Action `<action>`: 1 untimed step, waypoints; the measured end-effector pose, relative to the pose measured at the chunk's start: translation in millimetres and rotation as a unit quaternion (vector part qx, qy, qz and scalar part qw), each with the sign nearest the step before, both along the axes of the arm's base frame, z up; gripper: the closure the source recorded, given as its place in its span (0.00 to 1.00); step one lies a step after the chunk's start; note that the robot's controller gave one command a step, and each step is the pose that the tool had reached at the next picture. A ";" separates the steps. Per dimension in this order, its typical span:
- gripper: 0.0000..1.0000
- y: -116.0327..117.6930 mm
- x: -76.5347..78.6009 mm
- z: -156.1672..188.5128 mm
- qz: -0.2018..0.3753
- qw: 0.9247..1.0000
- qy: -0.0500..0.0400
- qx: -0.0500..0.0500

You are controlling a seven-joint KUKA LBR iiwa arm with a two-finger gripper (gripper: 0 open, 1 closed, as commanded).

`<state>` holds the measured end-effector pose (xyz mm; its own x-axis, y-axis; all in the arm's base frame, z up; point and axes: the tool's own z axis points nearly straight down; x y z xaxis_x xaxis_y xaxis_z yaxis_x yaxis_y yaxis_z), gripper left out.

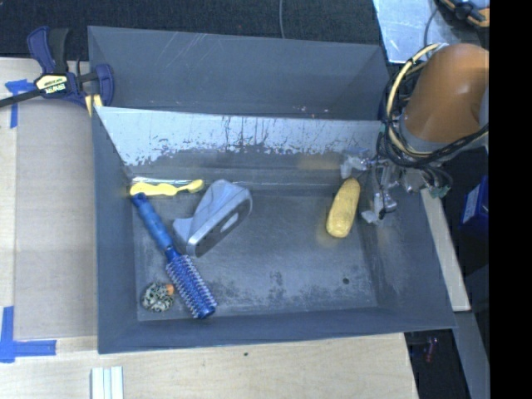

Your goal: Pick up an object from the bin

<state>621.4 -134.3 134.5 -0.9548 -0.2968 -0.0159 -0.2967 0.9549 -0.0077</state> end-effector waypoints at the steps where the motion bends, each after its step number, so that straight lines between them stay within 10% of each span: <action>1: 0.00 -23.4 0.2 -24.0 0.220 0.975 0.005 -0.001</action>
Offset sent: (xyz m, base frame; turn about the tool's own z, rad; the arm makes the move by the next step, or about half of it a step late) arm 0.0059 -0.0117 -0.0645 -0.3182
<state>621.6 -157.7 110.5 -0.7352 -0.6779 -0.0058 -0.6778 0.7352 -0.0051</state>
